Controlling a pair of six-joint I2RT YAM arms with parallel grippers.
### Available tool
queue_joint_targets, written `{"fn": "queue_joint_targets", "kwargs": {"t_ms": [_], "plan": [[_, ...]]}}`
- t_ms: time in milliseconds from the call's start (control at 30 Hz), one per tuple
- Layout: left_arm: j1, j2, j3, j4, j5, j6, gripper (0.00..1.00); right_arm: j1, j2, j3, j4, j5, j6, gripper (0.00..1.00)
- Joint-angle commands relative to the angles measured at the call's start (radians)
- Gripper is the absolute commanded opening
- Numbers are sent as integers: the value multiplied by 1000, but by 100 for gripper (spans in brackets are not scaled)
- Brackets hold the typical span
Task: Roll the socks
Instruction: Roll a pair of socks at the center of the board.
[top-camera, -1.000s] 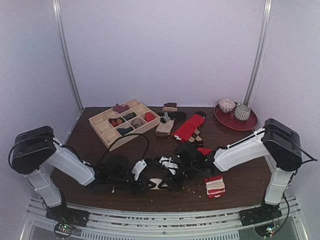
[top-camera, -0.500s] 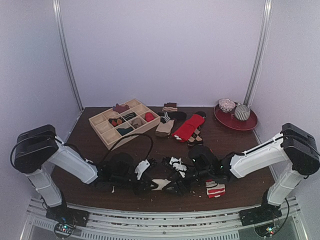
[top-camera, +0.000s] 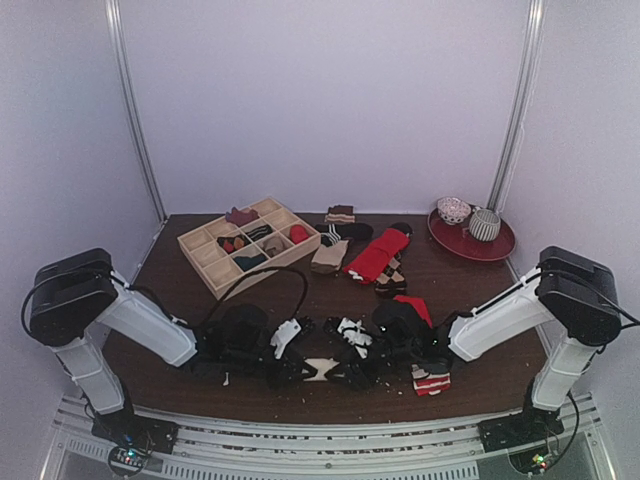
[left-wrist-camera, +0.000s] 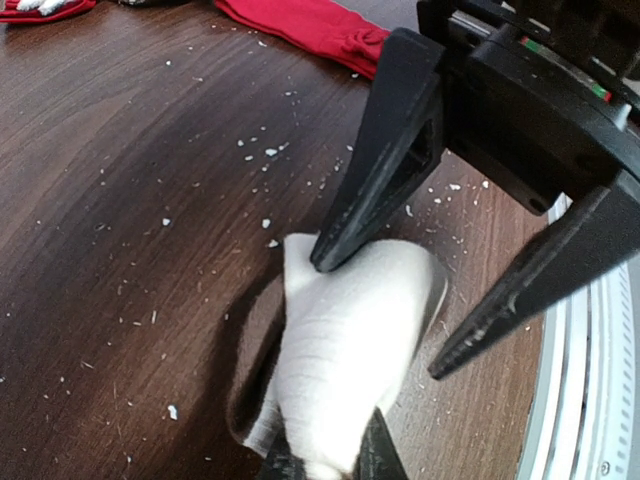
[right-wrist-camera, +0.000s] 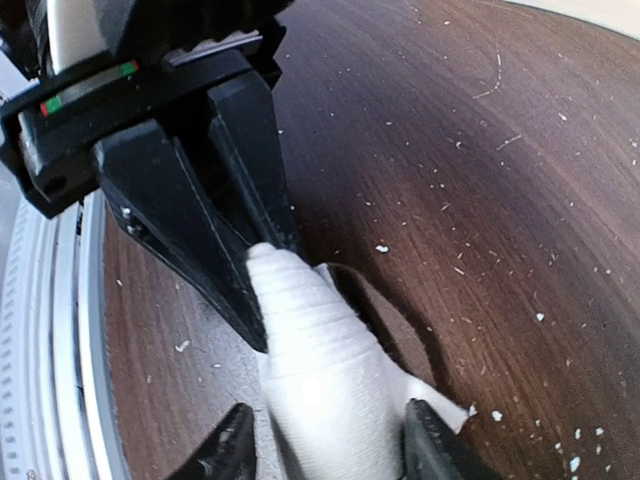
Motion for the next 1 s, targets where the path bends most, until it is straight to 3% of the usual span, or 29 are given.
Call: {"fn": "queue_joint_targets", "kwargs": {"t_ms": [0,133,167,333,433,533,633,767,967], "plan": [[-3,55,-25,-203,25,-1,0,2,32,-34,-10,33,34,42],[-1,44,-22,-201,17,11,1,-12,63,-27,-27,-26,67,25],[-1,35,-18,-203,6,20,6,-22,77,-15,-50,-61,85,23],[-1,-34,30,-209,-110,95,41,-56,127,13,-163,-156,129,20],[1,-75,82,-211,-157,178,52,-96,167,25,-239,-238,157,20],[2,-118,102,-179,-183,243,69,-123,194,48,-337,-267,152,20],[4,-186,74,-94,-161,294,96,-134,215,80,-442,-267,122,20],[17,-226,28,6,-150,322,98,-140,222,103,-493,-234,113,20],[61,-166,10,80,-67,282,95,-143,221,115,-517,-191,107,20]]}}
